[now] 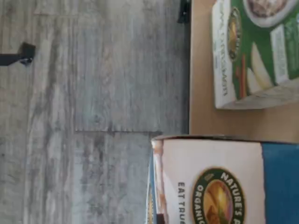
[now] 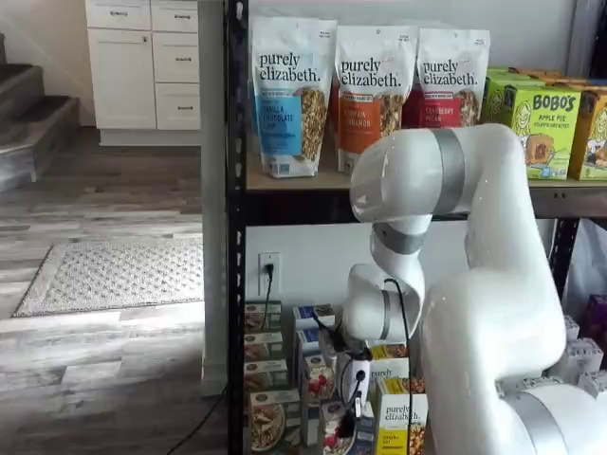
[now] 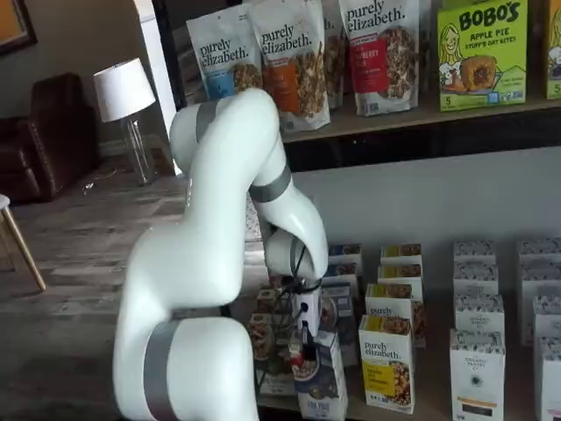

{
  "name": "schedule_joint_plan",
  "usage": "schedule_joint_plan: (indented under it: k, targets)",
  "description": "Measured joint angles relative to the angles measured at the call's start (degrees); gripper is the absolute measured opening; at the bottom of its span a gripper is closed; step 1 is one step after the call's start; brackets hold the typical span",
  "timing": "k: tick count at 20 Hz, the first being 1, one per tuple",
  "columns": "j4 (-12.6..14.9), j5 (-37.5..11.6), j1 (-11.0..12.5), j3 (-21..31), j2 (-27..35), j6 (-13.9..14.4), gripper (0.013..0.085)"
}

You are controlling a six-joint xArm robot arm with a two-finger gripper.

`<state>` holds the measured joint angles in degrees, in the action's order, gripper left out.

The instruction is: Pick up the blue and white box that is on the bottom shelf, the second box from the left

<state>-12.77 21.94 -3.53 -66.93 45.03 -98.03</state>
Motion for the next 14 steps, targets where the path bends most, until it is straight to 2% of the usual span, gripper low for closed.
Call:
schedule_joint_plan:
  k: [3,10,14]
  targets:
    - [0.9,0.0,-0.3,3.0,-2.0,1.1,0.0450]
    - [5.7,-2.2,-1.2,10.6,-6.6,6.3,0.0450]
    - [6.4,-2.9,-2.0,14.8,-10.1,7.7,0.0450]
